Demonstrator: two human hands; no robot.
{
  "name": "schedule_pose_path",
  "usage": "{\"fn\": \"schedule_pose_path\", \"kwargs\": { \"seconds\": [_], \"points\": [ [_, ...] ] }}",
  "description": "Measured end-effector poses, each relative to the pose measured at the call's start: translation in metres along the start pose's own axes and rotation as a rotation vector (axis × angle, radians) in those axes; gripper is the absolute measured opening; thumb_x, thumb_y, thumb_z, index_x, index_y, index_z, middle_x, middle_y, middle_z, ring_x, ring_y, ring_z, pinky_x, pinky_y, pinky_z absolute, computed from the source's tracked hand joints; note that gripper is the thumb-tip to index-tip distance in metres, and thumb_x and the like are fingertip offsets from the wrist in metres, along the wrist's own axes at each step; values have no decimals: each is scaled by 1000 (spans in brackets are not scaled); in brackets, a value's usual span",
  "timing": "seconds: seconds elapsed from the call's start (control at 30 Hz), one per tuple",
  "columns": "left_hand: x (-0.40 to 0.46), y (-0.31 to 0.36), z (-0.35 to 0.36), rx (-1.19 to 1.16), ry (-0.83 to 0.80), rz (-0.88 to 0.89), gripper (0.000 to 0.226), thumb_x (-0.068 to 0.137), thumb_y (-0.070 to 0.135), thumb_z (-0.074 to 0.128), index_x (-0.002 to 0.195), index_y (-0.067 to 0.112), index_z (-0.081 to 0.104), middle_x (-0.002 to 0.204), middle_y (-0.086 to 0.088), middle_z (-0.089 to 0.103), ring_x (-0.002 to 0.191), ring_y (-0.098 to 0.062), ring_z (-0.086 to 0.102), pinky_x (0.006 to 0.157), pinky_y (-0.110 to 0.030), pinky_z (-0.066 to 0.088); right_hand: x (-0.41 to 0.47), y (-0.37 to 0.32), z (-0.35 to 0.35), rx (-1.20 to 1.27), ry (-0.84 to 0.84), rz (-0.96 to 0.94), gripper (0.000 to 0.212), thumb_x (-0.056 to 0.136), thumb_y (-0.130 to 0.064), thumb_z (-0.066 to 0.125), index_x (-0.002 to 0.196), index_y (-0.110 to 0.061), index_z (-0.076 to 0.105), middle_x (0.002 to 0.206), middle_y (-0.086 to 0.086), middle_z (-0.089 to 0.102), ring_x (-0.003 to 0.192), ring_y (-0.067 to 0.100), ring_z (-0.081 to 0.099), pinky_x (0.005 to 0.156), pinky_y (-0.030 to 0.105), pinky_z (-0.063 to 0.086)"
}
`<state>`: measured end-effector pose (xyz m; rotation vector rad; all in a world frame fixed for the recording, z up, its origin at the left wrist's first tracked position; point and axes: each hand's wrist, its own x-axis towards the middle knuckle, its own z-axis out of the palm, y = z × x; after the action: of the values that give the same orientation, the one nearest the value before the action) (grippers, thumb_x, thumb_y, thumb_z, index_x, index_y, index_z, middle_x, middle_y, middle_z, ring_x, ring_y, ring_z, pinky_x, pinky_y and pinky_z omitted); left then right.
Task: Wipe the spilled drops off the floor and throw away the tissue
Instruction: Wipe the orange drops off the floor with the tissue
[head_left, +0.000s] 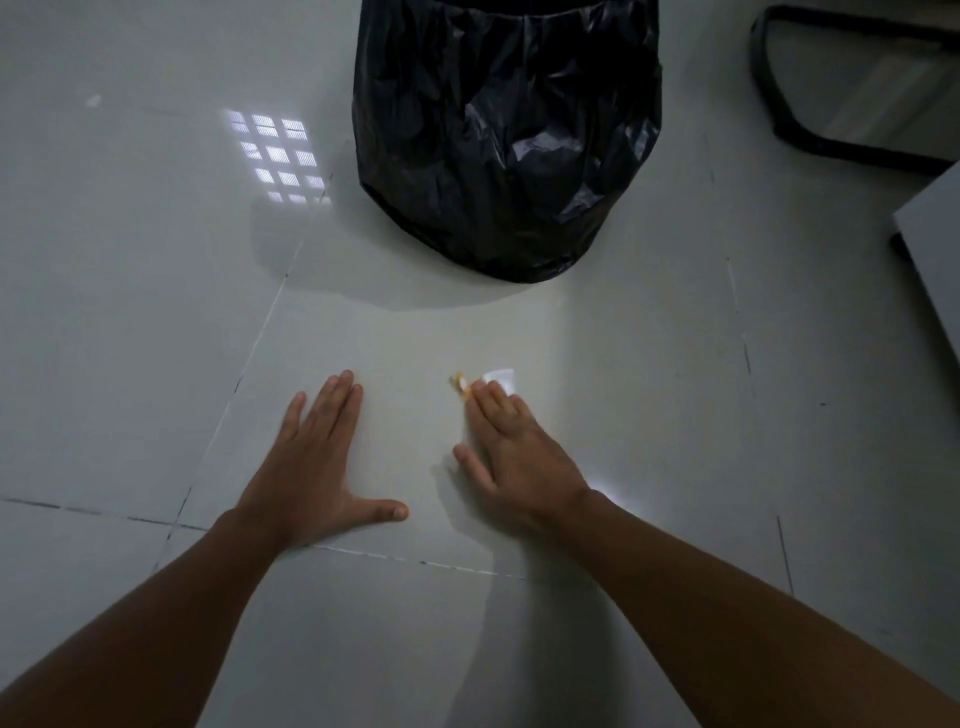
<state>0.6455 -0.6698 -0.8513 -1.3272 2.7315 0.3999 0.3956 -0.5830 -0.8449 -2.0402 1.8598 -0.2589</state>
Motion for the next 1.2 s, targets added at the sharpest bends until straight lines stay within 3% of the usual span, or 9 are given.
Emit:
{"fn": "schedule_pose_path", "kwargs": {
  "seconds": [0.13, 0.2, 0.3, 0.47, 0.7, 0.87, 1.03, 1.1, 1.2],
  "points": [
    [-1, -1, 0, 3, -3, 3, 148, 55, 104, 37, 158, 3, 5, 169, -9, -5, 156, -17, -9, 126, -47, -2, -31, 40, -10, -105, -25, -170, 52, 99, -28, 36, 145, -4, 46, 152, 13, 44, 140, 28, 43, 116, 40, 33],
    [-1, -1, 0, 11, -4, 3, 147, 56, 104, 36, 159, 3, 4, 169, -10, -4, 156, -18, -8, 126, -48, -1, -53, 72, -21, -135, -4, -86, 51, 102, -27, 29, 144, -5, 47, 150, 13, 47, 138, 26, 46, 113, 42, 37],
    [-1, 0, 0, 19, 0, 7, 146, 56, 104, 35, 158, 3, 5, 169, -10, -3, 156, -19, -6, 125, -47, -2, -67, 104, -38, -166, 8, 110, 57, 102, -32, 20, 145, -1, 42, 151, 19, 43, 141, 31, 42, 116, 47, 34],
    [-2, 0, 1, 32, 19, 9, 146, 57, 104, 32, 158, 2, 7, 169, -12, -1, 156, -20, -4, 126, -48, 1, -17, 89, -35, -67, 141, 287, 55, 102, -23, 23, 151, 2, 27, 158, 21, 28, 149, 34, 22, 120, 34, 8],
    [0, -1, 4, 50, -13, 7, 144, 58, 103, 36, 158, 4, 3, 169, -12, -2, 156, -22, -5, 126, -51, 3, 25, 14, -12, 22, 16, 109, 63, 98, -30, 18, 148, 7, 31, 158, 25, 26, 149, 36, 21, 121, 41, 16],
    [0, -2, 2, 51, -7, 9, 144, 58, 102, 36, 158, 4, 4, 169, -13, -2, 156, -22, -5, 126, -51, 3, -4, 6, -18, -106, 73, -140, 49, 91, -30, 35, 116, -5, 70, 128, 13, 66, 115, 30, 64, 86, 36, 56],
    [0, -3, 3, 55, 9, 5, 144, 58, 103, 31, 158, 4, 5, 169, -11, -2, 156, -19, -6, 126, -48, 0, -15, 25, -38, 15, 186, 17, 40, 93, -40, 37, 91, -15, 69, 92, 3, 70, 74, 27, 66, 59, 38, 53],
    [-1, -3, 4, 60, 12, 3, 143, 59, 104, 30, 158, 4, 4, 169, -11, -3, 156, -19, -6, 126, -47, 0, -9, 30, -40, 49, 227, 65, 30, 93, -36, 49, 105, -15, 68, 101, 5, 68, 83, 25, 65, 67, 37, 54],
    [-1, -2, 3, 64, 4, 1, 144, 59, 103, 31, 158, 3, 5, 169, -12, -2, 156, -20, -5, 126, -49, 3, 3, 28, -37, 108, 63, 77, 53, 92, -39, 58, 140, -18, 48, 133, 9, 52, 116, 24, 51, 91, 35, 51]
  ]
}}
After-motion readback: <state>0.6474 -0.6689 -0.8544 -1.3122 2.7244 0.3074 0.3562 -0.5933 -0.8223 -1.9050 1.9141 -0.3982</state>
